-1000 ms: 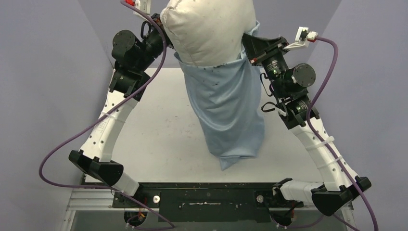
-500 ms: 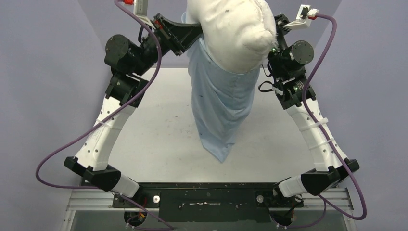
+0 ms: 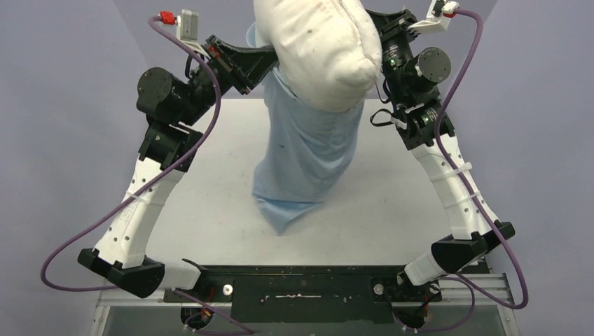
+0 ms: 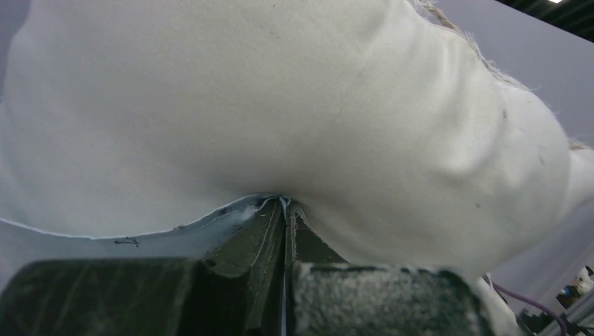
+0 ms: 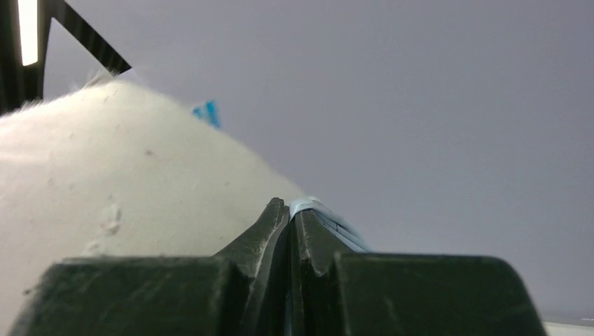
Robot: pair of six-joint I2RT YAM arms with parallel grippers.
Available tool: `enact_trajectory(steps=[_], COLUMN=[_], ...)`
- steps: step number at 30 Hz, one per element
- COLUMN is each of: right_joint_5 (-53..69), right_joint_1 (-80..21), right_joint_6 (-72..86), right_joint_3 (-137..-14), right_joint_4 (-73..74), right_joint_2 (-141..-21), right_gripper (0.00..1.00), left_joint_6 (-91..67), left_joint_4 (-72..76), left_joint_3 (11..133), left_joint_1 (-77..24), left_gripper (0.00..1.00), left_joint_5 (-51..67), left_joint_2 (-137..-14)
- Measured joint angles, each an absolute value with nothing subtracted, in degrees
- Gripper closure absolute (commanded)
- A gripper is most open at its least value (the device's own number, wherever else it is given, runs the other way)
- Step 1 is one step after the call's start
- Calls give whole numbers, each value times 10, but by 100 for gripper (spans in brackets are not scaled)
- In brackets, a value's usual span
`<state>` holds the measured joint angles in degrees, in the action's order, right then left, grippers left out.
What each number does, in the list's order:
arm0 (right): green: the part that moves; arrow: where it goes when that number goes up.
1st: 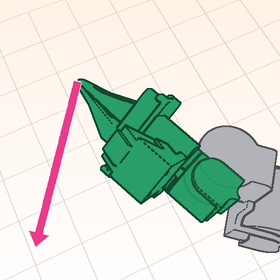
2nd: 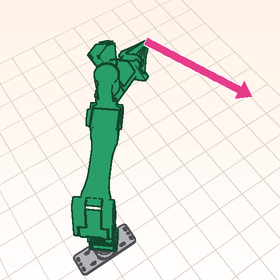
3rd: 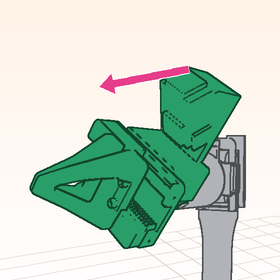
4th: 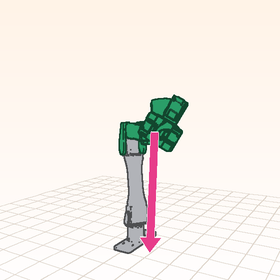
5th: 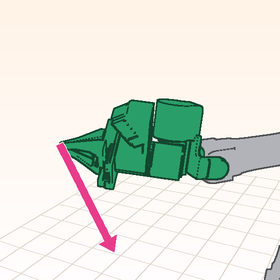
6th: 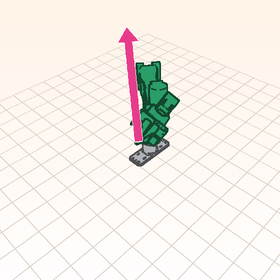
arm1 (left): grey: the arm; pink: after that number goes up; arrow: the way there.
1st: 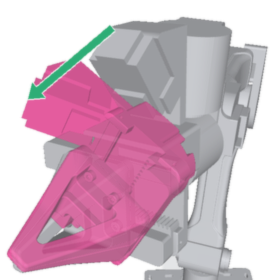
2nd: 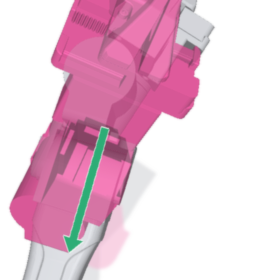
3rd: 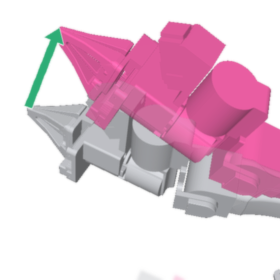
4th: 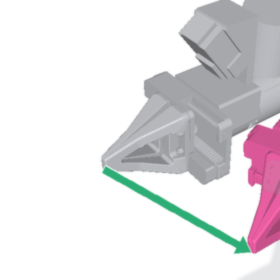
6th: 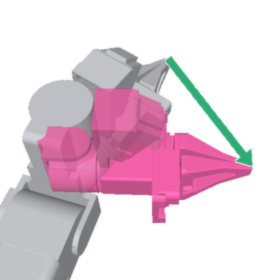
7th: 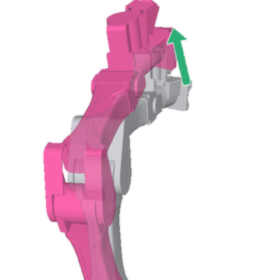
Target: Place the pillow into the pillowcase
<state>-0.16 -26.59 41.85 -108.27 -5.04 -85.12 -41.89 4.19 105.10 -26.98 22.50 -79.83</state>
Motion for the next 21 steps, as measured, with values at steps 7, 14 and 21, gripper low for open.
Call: enact_trajectory(steps=[7, 14, 21], right_joint_5=[0, -8, 5], right_joint_1=[-220, -272, -230], right_joint_6=[427, 415, 416], right_joint_3=[-1095, -1009, -1074], right_joint_4=[-51, -86, -53], right_joint_2=[-875, -816, -849], right_gripper=[100, 100, 100], left_joint_6=[-406, -367, -358], left_joint_4=[-4, -136, -106], left_joint_3=[1031, 1284, 1129], left_joint_1=[-273, -234, -299], left_gripper=[100, 100, 100], left_joint_5=[249, 208, 178], left_joint_2=[-800, -965, -872])
